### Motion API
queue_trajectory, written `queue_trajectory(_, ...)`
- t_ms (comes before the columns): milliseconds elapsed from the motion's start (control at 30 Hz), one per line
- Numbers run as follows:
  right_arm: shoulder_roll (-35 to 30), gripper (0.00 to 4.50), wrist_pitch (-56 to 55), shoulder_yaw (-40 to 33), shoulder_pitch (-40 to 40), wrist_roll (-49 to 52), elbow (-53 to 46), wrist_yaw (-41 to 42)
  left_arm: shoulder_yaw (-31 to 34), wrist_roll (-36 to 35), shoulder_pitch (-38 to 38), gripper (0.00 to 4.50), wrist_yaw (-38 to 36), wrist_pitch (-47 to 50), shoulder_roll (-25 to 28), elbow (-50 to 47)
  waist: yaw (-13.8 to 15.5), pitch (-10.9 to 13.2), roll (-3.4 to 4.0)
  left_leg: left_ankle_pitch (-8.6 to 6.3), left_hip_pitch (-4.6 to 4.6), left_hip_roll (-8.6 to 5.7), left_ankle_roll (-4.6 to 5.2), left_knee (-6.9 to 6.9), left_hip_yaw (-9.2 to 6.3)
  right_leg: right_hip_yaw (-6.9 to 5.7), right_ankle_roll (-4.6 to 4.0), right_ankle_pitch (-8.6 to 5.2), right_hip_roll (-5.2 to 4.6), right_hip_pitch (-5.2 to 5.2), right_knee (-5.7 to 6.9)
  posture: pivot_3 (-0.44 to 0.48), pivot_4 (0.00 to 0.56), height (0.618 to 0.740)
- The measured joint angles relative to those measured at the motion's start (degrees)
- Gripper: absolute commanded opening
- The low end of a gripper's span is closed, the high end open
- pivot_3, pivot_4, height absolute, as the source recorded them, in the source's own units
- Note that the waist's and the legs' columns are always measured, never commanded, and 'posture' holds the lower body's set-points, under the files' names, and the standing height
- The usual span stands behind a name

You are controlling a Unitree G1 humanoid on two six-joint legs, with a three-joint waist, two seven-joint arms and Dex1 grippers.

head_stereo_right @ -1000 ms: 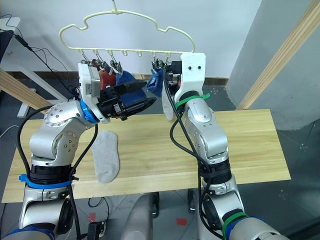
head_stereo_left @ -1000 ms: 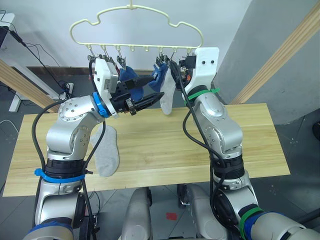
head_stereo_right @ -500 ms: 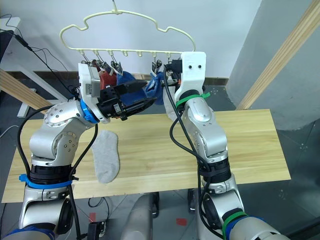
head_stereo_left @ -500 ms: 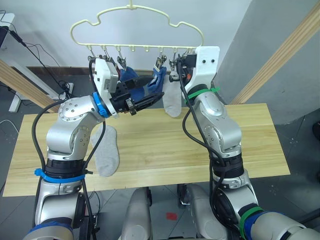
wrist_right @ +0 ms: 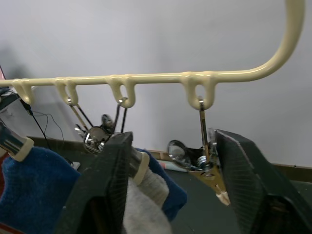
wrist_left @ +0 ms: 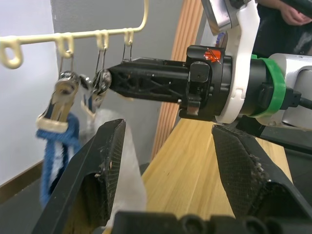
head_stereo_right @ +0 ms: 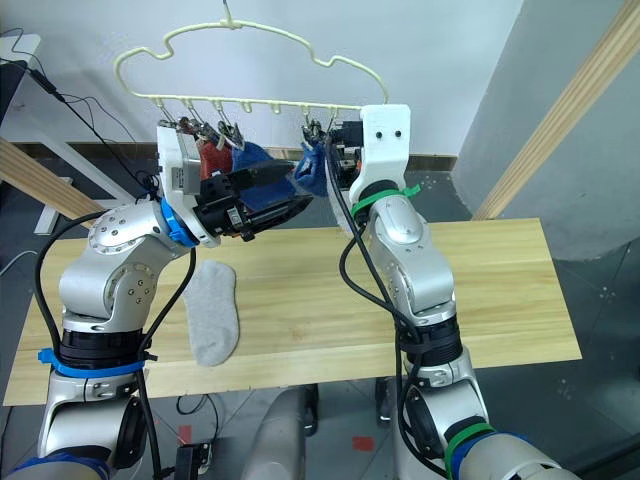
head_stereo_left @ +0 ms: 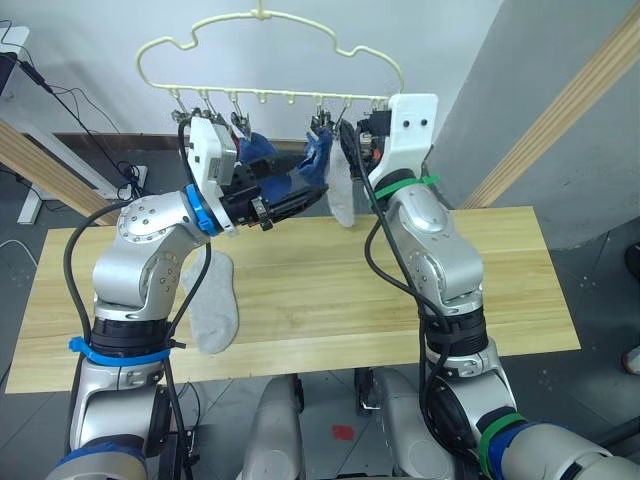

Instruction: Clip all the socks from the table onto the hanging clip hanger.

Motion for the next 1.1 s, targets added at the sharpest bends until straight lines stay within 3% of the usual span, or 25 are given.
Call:
queue_trajectory(767,-0.61,2.63,-2.36,-0.36,-2.46,-0.68,4.11,-0.04,0.0,0.03,0.01,3.09,-0.01,-0.02,0.0,0.0,0.0,0.0,0.0,0.0,0.0,0.0,0.0,0.0,0.0,0.0,0.0,0.0,0.0,0.0,0.0,-0.029,0.37,0.74)
queue_trajectory(867,-0.6,2.07,-2.57,-0.38,-2.46,-0.69,4.11,-0.15,0.0,0.03,0.01,3.09,-0.01,-0.03,0.0,0.0,0.0,0.0,0.0,0.0,0.0,0.0,0.0,0.0,0.0,0.0,0.0,0.0,0.0,0.0,0.0,-0.029,0.37,0.74)
queue_trajectory(1000,-0.59,0.68,-2.77,-0.39,-2.47,-0.69,4.11,-0.36,0.0,0.03,0.02,3.09,-0.02,-0.03,0.0,0.0,0.0,0.0,0.0,0.0,0.0,0.0,0.0,0.0,0.0,0.0,-0.01,0.0,0.0,0.0,0.0,-0.029,0.37,0.74)
queue_trajectory(1100,-0.59,0.03,-2.78,-0.39,-2.47,-0.69,4.11,-0.38,0.0,0.03,0.07,3.09,-0.01,-0.04,0.0,0.0,0.0,0.0,0.0,0.0,0.0,0.0,0.0,0.0,0.0,0.0,0.0,0.0,0.0,0.0,0.0,-0.029,0.37,0.74)
